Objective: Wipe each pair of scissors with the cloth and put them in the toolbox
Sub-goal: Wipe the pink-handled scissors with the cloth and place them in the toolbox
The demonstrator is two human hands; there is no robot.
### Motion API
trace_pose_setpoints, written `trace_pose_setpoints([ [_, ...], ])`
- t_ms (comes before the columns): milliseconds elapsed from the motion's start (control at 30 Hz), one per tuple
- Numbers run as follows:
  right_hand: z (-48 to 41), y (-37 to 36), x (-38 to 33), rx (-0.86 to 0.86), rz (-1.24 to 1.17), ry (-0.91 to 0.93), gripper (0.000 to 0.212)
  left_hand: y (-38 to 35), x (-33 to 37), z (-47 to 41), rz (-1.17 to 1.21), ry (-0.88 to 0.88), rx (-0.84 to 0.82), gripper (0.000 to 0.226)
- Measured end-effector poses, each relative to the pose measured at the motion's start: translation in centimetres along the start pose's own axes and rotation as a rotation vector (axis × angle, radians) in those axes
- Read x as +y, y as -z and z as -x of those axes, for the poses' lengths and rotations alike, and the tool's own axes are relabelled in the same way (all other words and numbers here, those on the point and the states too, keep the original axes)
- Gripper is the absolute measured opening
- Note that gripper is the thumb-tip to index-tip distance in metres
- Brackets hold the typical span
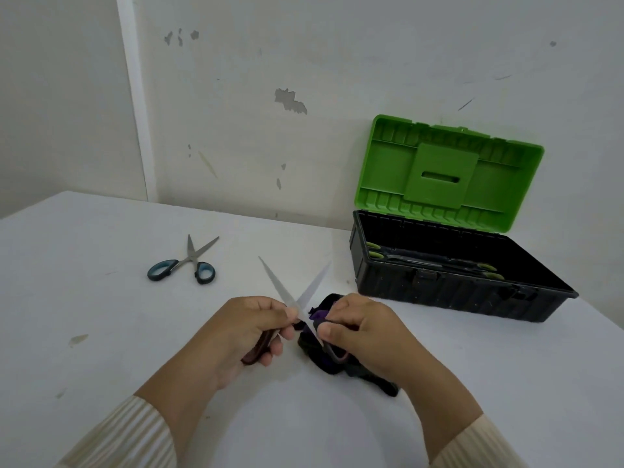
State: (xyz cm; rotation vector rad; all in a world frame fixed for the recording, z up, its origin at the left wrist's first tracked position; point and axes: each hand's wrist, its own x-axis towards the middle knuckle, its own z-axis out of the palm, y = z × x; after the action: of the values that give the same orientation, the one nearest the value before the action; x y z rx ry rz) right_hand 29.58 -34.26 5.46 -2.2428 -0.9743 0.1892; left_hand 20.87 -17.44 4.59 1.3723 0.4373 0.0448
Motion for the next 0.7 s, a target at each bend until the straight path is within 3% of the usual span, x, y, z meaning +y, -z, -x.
trace_pose_setpoints([
  [200, 0.1, 0.0, 0.2, 0.136, -0.223, -0.126, 0.024, -0.6, -0.2, -0.2, 0.706, 0.155, -0.056, 0.016],
  [367, -0.3, -0.8, -0.1, 0.199, -0.234, -0.144, 0.023, -2.8, -1.8, -0.5, 0.930, 0.073, 0.060, 0.011],
  [433, -0.4, -1.4, -0.3, 0.198, -0.228, -0.137, 0.025, -2.9, -1.9, -0.6, 0.955, 0.043, 0.113, 0.013],
  [533, -0.5, -2.0, -0.3, 0.173, -0.198, -0.137, 0.030, -2.9, -2.2, -1.0, 0.807, 0.008, 0.172, 0.012],
  [700, -0.4, -1.9, -0.3, 0.133, -0.181, -0.089, 0.024, -2.8, -2.2, -1.0, 0.579, -0.020, 0.109, 0.009],
])
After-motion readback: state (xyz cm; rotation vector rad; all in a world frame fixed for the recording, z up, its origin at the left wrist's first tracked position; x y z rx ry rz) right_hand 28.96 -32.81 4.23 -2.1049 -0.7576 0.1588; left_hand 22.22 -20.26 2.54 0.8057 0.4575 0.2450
